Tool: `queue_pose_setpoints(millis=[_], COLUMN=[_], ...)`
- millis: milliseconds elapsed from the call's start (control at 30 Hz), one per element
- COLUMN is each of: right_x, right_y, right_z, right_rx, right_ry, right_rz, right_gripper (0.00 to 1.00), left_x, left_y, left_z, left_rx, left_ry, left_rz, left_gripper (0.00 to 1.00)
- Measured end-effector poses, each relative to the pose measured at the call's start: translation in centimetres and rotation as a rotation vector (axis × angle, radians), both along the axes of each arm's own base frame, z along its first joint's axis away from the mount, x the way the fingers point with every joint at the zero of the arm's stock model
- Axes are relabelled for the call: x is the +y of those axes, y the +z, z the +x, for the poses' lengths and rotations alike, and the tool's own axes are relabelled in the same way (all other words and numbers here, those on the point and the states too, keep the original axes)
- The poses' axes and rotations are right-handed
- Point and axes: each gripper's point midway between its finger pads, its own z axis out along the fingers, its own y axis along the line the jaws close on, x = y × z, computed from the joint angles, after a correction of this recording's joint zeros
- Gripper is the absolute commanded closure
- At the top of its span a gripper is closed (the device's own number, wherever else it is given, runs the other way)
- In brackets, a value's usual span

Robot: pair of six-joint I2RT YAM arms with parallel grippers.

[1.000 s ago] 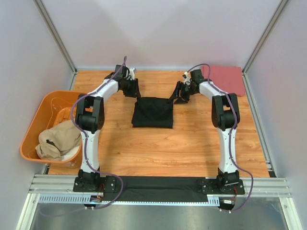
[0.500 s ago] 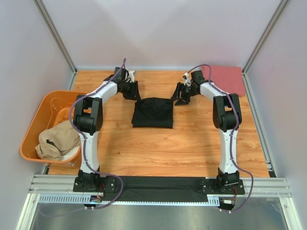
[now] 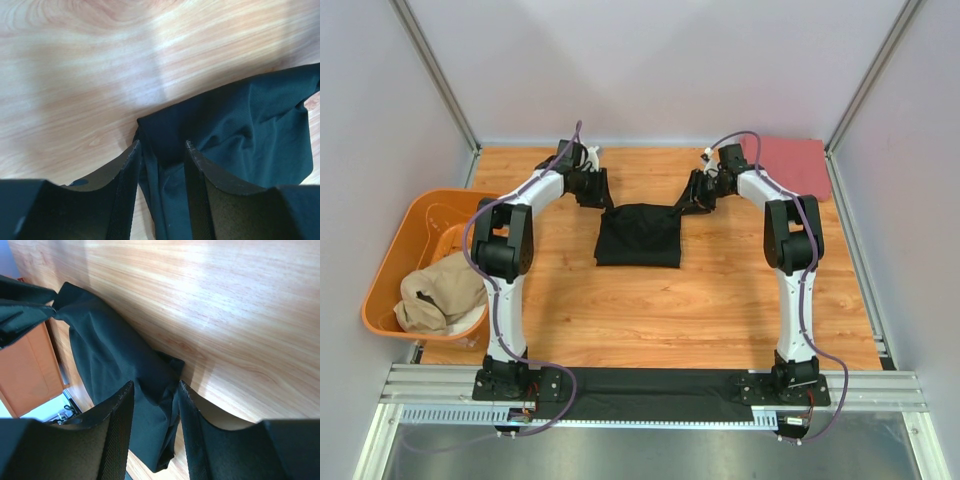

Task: Fold and stack the t-shirts
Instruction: Fold the tshirt

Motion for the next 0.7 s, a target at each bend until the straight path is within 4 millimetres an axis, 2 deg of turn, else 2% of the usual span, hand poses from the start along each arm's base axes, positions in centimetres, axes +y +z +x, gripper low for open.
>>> queue_pose_setpoints(millis=[233,333,533,700], right_x=[0.2,0.3,0.4,0.4], right_y=[0.7,0.7,0.2,-0.2], right_z=[0.5,0.5,0.7,0.7], right_rx=[-0.020,-0.019,-0.008,0.000], right_ry=[0.000,0.000,-0.001,0.000], right_rz=[0.015,0.017,0.022,0.022], right_gripper=[0.58,0.58,0.58,0.59], left_x=[0.5,0.3,0.1,0.0], left_y=[1.2,1.9,1.9,2.3], left_z=[-1.5,-1.2,-1.1,-0.3], left_rx=[-0.018,-0.044,-0.047,-0.054], left_ry=[0.009,0.008,0.011,0.009], left_rz=[0.003,-0.009,-0.022,-0.022], left_gripper=[0.50,0.50,0.51,0.52])
